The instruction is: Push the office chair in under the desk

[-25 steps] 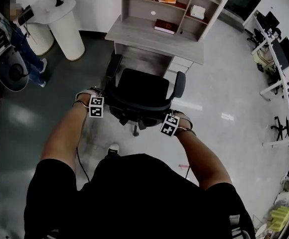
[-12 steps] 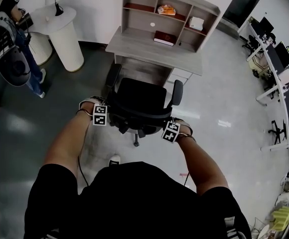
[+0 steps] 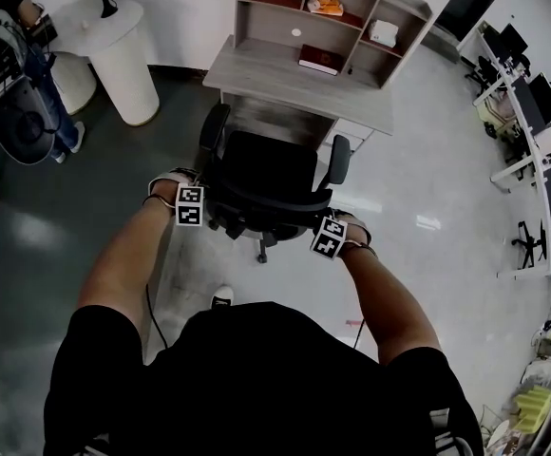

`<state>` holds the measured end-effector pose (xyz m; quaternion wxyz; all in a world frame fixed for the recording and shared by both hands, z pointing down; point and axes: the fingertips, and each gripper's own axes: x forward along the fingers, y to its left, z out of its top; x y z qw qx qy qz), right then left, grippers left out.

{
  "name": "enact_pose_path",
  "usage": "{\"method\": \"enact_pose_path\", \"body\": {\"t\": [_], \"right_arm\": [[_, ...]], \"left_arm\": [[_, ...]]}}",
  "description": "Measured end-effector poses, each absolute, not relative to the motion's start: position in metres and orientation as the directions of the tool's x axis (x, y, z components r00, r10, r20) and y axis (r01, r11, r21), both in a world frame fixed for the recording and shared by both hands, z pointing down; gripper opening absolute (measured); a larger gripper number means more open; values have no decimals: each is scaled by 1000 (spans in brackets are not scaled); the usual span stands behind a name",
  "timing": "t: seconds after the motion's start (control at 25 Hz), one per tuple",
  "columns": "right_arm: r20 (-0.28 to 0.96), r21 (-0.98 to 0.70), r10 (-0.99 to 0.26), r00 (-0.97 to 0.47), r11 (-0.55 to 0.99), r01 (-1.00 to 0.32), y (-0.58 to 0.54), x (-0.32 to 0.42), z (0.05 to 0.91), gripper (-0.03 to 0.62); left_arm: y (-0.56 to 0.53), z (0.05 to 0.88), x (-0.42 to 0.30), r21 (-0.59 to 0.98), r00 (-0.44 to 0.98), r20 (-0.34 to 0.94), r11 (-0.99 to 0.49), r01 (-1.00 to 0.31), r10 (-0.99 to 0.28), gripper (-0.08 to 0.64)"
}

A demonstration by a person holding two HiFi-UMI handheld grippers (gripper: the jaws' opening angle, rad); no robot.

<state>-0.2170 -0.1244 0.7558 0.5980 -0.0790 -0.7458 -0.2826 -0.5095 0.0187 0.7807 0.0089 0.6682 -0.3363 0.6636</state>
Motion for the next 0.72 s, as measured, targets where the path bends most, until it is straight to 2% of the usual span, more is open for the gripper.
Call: {"method": "enact_pose_path", "body": {"t": [0.72], "right_arm": [[934, 333, -227, -276, 835, 438, -169, -294, 758, 160]], "left_arm": [[-26, 781, -587, -434, -115, 894, -774, -460, -433, 129]]}}
